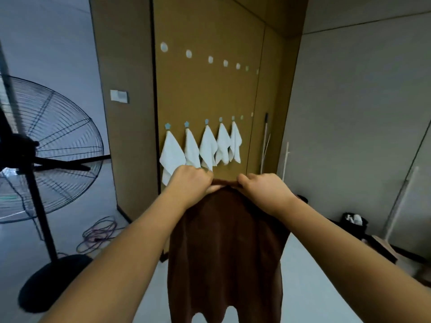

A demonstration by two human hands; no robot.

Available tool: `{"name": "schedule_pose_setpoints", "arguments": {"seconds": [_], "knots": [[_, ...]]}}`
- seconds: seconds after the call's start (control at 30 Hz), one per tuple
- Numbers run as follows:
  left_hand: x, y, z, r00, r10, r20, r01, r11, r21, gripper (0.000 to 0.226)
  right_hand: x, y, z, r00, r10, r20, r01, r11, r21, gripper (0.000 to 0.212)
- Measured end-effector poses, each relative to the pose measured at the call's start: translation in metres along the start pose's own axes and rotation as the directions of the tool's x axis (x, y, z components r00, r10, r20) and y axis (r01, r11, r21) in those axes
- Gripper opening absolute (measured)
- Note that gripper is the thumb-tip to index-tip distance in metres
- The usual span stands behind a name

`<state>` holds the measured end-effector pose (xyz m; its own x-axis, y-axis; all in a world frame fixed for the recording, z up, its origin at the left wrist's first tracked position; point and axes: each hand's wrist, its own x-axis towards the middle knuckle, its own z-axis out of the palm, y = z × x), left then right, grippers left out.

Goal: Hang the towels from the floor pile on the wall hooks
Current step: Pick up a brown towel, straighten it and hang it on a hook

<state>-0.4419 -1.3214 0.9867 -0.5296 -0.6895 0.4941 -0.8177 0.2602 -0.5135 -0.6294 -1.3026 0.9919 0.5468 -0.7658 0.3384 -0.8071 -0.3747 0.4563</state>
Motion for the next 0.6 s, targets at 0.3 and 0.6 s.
{"name": "schedule_pose_setpoints", "arguments": {"seconds": [0.3,0.6], "knots": [[0.125,-0.030,0.104,0.983,0.022,-0.184,-0.056,0.982,-0.179,0.051,0.103,0.071,0.074,0.995,0.098,0.035,-0.100,0.990,0.096,0.026],[0.258,-0.014,0.209,0.969,0.062,-0.241,-0.105,0.979,-0.173,0.047,0.181,0.167,0.183,0.988,0.139,0.073,-0.148,0.980,0.132,0.030]]}}
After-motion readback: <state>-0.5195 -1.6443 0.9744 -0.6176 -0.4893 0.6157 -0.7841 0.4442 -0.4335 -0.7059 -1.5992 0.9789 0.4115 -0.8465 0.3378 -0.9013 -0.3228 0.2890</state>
